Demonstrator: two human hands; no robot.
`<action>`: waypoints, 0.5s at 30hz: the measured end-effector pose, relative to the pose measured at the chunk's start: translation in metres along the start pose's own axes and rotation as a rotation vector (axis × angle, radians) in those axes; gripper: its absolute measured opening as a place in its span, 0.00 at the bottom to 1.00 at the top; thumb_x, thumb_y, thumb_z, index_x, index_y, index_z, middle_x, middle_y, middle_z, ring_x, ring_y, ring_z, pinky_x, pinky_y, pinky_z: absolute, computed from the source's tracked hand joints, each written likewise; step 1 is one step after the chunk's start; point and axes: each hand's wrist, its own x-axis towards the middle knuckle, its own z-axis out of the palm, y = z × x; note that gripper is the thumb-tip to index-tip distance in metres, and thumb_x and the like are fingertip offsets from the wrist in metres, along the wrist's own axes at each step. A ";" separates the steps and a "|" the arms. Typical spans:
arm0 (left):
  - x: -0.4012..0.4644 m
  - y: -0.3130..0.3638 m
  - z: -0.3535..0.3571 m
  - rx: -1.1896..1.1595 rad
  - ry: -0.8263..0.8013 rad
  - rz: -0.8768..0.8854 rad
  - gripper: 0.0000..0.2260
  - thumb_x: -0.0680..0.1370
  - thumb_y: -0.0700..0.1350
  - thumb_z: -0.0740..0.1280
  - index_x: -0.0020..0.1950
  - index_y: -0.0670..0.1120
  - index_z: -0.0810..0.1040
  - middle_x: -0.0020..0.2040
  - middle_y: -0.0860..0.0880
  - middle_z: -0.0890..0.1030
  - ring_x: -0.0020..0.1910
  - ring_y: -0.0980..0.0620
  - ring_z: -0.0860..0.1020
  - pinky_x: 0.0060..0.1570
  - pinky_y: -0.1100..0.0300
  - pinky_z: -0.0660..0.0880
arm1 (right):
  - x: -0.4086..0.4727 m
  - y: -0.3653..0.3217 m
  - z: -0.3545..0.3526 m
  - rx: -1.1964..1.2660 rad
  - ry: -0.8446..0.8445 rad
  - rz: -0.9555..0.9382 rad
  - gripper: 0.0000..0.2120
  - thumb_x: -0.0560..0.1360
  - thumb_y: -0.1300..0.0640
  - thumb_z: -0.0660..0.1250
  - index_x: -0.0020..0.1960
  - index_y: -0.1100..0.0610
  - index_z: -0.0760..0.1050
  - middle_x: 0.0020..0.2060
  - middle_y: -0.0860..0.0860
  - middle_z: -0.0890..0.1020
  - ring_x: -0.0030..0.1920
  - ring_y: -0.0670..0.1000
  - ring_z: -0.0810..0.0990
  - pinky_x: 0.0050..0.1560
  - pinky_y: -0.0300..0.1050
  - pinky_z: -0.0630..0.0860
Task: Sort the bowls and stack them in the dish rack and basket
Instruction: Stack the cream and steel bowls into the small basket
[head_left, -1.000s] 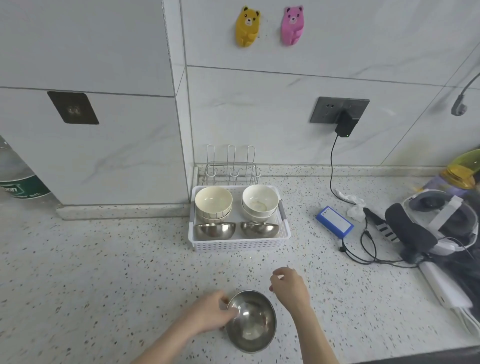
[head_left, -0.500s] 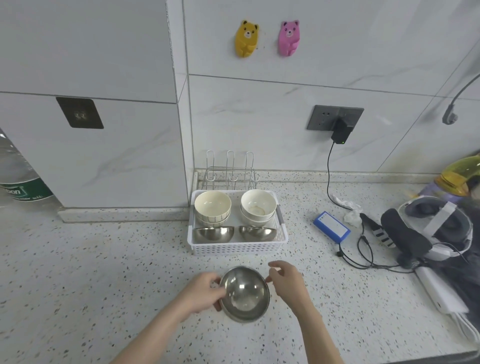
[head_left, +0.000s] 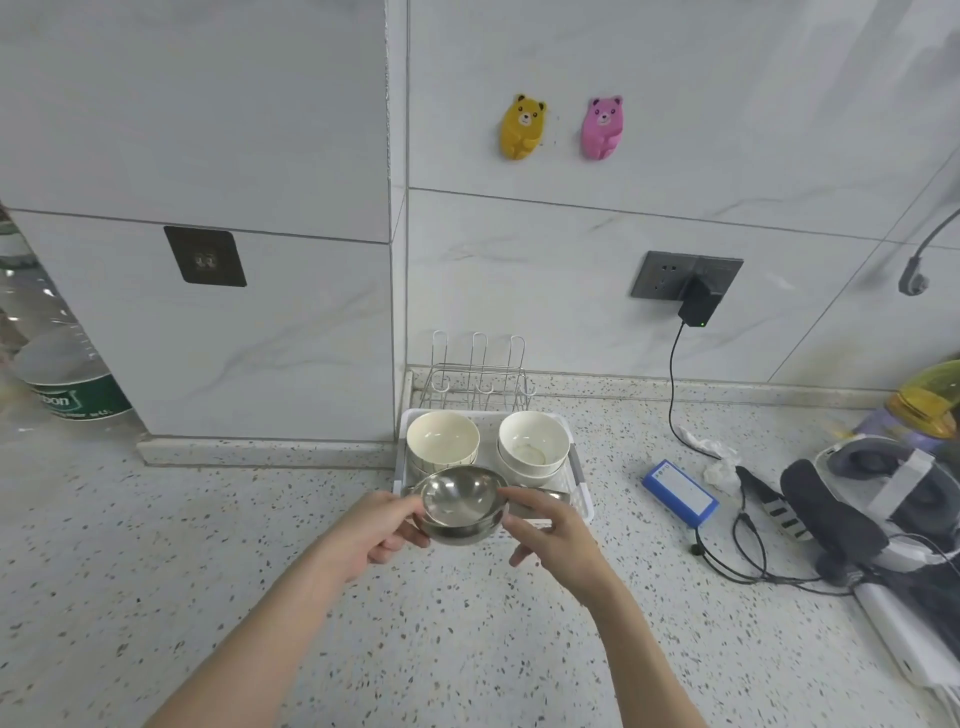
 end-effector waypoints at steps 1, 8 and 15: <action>0.001 0.002 -0.002 -0.004 0.001 0.000 0.09 0.77 0.41 0.67 0.51 0.37 0.80 0.34 0.43 0.84 0.20 0.56 0.62 0.18 0.66 0.56 | 0.004 -0.001 0.000 -0.011 -0.004 0.003 0.14 0.76 0.58 0.71 0.59 0.46 0.80 0.55 0.45 0.82 0.36 0.56 0.84 0.37 0.43 0.81; 0.011 0.013 -0.011 -0.032 -0.067 0.004 0.10 0.78 0.44 0.66 0.52 0.37 0.80 0.34 0.44 0.83 0.21 0.56 0.62 0.17 0.66 0.56 | 0.032 -0.005 -0.001 -0.064 -0.056 0.012 0.11 0.76 0.60 0.70 0.57 0.50 0.80 0.54 0.63 0.79 0.49 0.60 0.82 0.37 0.47 0.83; 0.023 0.018 -0.014 -0.022 -0.048 0.032 0.21 0.79 0.58 0.64 0.52 0.40 0.81 0.41 0.41 0.86 0.21 0.55 0.64 0.19 0.65 0.57 | 0.049 -0.019 -0.006 -0.066 -0.075 0.013 0.01 0.76 0.60 0.70 0.48 0.57 0.78 0.46 0.53 0.84 0.31 0.48 0.81 0.29 0.43 0.80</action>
